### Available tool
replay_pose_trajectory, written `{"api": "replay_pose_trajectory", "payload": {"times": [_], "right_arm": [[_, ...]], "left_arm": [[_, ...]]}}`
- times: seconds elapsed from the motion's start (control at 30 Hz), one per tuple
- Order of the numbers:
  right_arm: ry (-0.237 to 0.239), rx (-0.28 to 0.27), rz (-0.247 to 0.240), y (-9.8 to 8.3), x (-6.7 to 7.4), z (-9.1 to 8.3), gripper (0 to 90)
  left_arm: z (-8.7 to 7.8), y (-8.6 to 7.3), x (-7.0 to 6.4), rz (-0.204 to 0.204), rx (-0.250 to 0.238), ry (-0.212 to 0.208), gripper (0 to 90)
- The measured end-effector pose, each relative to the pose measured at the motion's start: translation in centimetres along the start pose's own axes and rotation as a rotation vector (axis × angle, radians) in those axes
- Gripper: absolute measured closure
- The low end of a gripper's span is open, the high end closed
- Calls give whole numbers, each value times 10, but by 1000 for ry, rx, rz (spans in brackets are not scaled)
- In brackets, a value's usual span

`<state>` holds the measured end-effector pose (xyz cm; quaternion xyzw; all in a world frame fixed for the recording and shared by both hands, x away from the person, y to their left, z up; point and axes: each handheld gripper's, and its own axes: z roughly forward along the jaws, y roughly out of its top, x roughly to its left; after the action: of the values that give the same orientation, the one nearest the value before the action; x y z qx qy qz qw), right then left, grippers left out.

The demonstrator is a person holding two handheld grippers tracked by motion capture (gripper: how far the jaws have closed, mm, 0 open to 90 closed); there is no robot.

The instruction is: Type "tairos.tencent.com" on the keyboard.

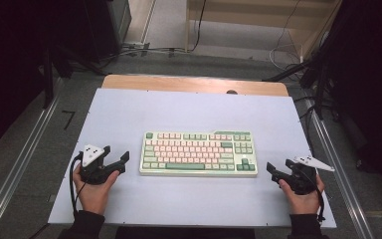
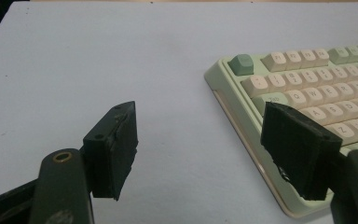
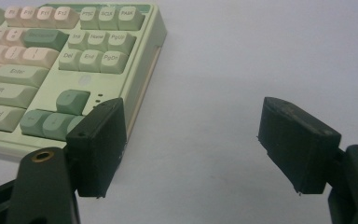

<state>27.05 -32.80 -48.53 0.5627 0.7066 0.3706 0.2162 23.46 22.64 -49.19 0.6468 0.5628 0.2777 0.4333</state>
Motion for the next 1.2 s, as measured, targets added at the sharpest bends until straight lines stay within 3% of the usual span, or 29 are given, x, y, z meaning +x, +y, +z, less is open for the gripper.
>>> {"api": "replay_pose_trajectory", "payload": {"times": [0.57, 0.9, 1.2], "right_arm": [[37, -7, -18, 3, 11, 0, 219], [70, -1, -56, 9, 27, 6, 214], [148, -5, -95, 20, 47, 16, 210]], "left_arm": [[3, 3, -9, 6, -9, -37, 279], [4, 7, -18, 14, -25, -76, 270], [14, 12, -32, 26, -18, -120, 270]]}}
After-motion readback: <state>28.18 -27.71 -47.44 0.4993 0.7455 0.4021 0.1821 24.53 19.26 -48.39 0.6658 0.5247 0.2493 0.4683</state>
